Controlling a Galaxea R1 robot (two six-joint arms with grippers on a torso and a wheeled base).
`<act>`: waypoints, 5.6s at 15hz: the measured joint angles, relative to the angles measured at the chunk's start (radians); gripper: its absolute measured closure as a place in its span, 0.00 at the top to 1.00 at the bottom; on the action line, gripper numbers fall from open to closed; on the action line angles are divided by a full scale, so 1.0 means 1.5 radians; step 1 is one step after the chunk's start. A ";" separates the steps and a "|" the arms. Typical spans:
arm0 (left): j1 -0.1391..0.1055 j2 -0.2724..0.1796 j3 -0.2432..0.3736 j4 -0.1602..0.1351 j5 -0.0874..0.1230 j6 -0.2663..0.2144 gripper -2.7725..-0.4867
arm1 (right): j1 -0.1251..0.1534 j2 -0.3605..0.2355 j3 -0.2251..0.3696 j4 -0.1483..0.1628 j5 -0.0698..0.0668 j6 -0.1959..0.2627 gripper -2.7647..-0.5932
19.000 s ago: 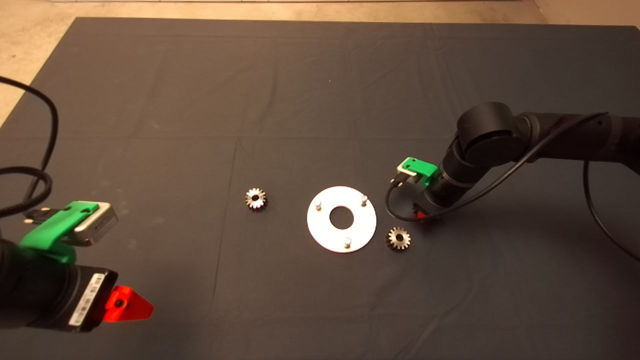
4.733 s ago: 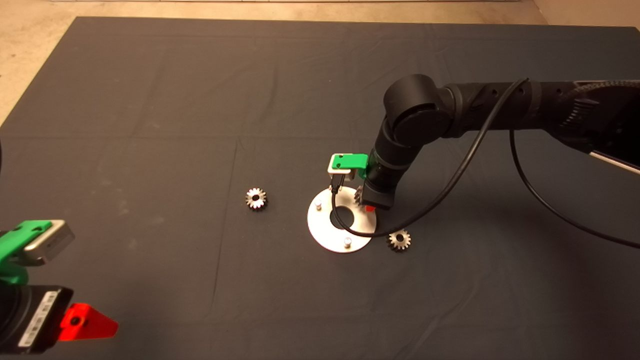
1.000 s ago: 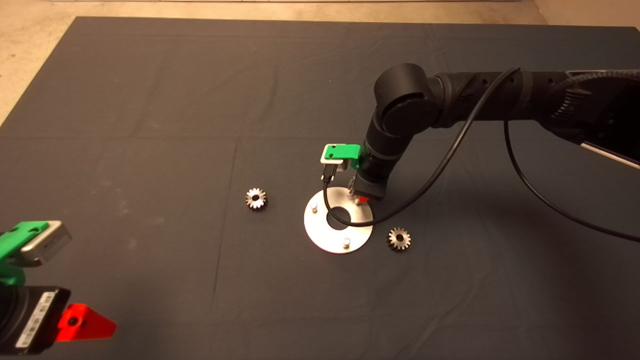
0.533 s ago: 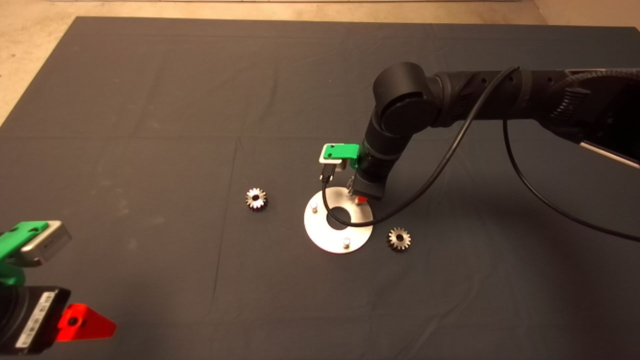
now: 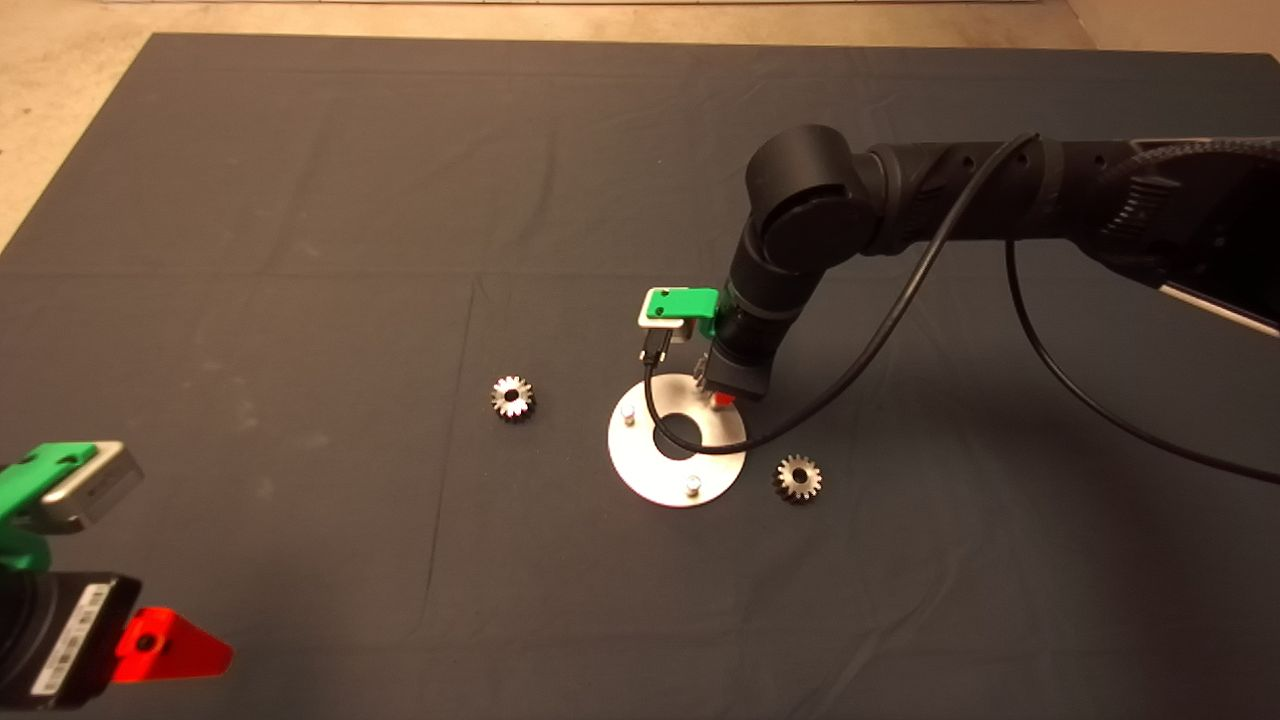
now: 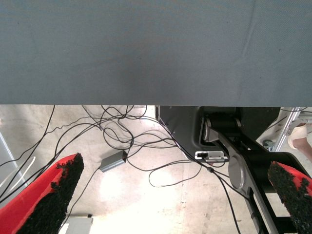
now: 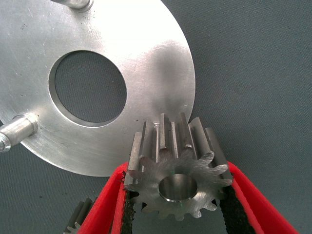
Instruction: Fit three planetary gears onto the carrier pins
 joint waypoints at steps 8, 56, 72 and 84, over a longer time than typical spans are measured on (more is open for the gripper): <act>0.000 0.000 0.000 0.000 0.000 0.000 0.99 | -0.011 0.000 0.004 0.000 0.000 0.000 0.21; 0.000 -0.013 0.000 0.000 0.000 0.000 0.99 | -0.017 0.000 0.006 -0.015 0.002 0.002 0.21; 0.000 -0.013 0.000 0.000 0.000 0.000 0.99 | -0.017 -0.004 0.006 -0.019 0.003 0.002 0.21; 0.000 -0.013 0.000 0.000 0.000 0.000 0.99 | -0.022 -0.006 0.029 -0.035 -0.003 0.002 0.21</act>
